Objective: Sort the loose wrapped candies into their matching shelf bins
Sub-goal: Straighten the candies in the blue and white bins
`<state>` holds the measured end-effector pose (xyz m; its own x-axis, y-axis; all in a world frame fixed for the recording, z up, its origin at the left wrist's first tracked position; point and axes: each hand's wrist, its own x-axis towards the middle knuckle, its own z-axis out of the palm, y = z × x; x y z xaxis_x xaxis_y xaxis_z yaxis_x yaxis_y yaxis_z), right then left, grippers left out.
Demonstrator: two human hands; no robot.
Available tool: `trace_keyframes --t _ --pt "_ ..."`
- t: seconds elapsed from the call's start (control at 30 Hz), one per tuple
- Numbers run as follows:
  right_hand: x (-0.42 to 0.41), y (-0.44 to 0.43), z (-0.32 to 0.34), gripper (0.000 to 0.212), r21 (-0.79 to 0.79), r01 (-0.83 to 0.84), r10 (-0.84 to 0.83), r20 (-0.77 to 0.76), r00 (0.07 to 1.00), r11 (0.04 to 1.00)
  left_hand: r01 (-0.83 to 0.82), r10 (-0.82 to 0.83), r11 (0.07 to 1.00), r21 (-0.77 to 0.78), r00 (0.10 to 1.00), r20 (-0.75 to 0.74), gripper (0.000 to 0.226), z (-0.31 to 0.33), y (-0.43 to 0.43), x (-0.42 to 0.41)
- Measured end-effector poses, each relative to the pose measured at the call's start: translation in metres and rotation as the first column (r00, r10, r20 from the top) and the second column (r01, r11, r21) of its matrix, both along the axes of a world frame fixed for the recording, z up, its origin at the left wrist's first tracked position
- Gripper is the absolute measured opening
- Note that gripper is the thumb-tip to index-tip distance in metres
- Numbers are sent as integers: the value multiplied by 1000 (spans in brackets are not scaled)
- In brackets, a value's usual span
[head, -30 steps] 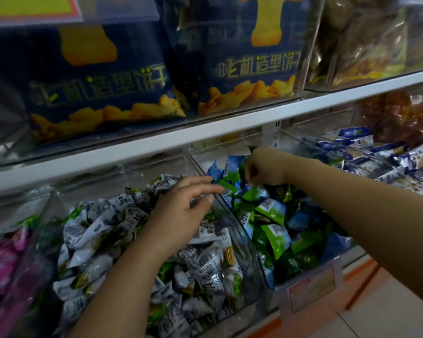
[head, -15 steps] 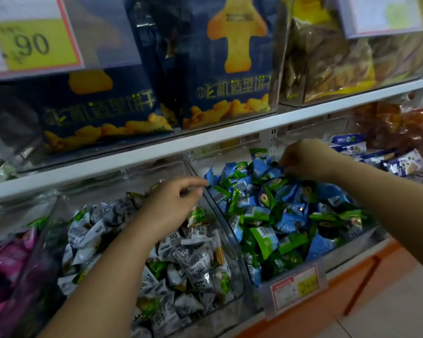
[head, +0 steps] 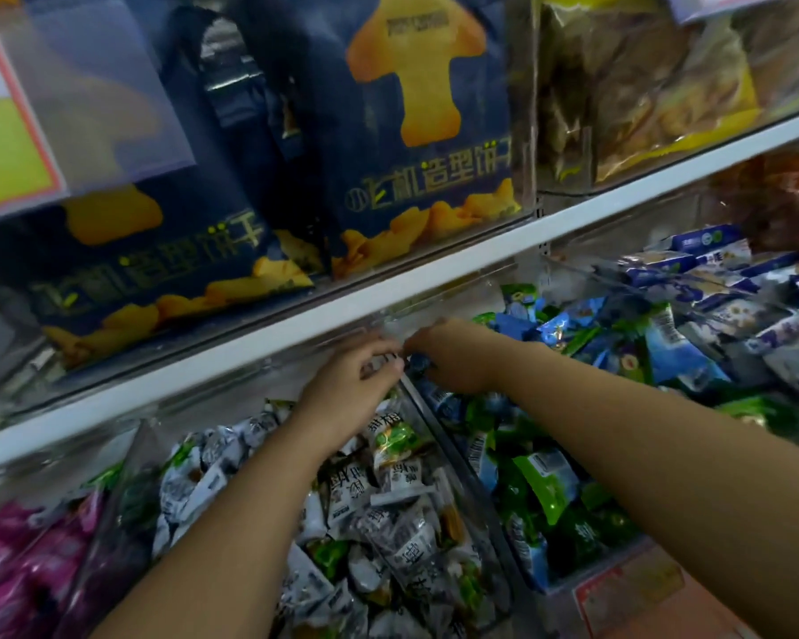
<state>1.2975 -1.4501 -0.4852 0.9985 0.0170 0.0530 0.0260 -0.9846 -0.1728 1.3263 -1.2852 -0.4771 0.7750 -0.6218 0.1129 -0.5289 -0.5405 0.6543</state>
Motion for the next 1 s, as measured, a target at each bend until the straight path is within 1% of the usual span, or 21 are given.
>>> trace_keyframes --t 0.07,0.1,0.2,0.27,0.33,0.4,0.43,0.5,0.53,0.57,0.6,0.63,0.67,0.77,0.83,0.9,1.0 --pt "-1 -2 0 44 -202 -30 24 -31 999 979 13 -13 1000 -3 1000 -21 13 1 2 0" --pt "-4 -5 2 39 -260 -42 32 -42 999 965 17 -17 1000 0 999 -28 12 1 2 0" --pt "-12 -15 8 26 -285 -68 46 -81 996 956 33 -33 999 8 999 -13 14 2 3 1" --pt "-19 -19 11 25 -337 -78 34 -132 991 938 41 -41 999 8 999 -4 15 2 3 1" --pt "-27 -21 12 26 -357 -88 25 -178 984 930 38 -38 999 9 999 -6 15 1 4 0" --pt "-37 -22 12 23 -322 -107 36 -219 975 941 38 -37 999 11 999 -19 17 2 4 -1" --pt "-42 -22 15 24 -281 -102 32 -242 970 954 41 -41 999 11 999 -27 18 2 5 -2" --pt "-50 -23 25 37 -188 -82 33 -252 967 979 62 -61 998 9 997 -44 20 4 6 -3" --pt "-52 -25 30 38 -97 -62 39 -218 975 993 77 -76 997 10 996 -45 21 4 7 -3" --pt "-51 -27 33 32 13 -43 44 -152 987 999 92 -91 996 13 995 -41 21 5 8 -3" --pt "-49 -28 36 24 84 -45 52 -82 995 995 104 -103 994 15 994 -34 20 5 9 -2" --pt "-44 -27 36 21 114 -40 44 -35 998 993 112 -112 994 15 993 -33 20 5 9 -1" --pt "-37 -24 35 24 128 -38 41 -19 999 991 119 -119 993 11 992 -40 20 5 10 0" --pt "-13 -9 21 41 167 -31 43 -64 997 985 121 -120 993 9 988 -98 16 6 10 1" --pt "4 -2 8 50 159 3 17 -123 992 987 118 -116 993 5 985 -131 14 6 11 2" --pt "15 0 -3 55 176 32 2 -190 982 984 118 -118 993 -6 983 -139 16 5 12 3" --pt "22 -3 -9 60 244 60 10 -276 961 968 129 -130 991 -20 980 -147 20 3 12 6"
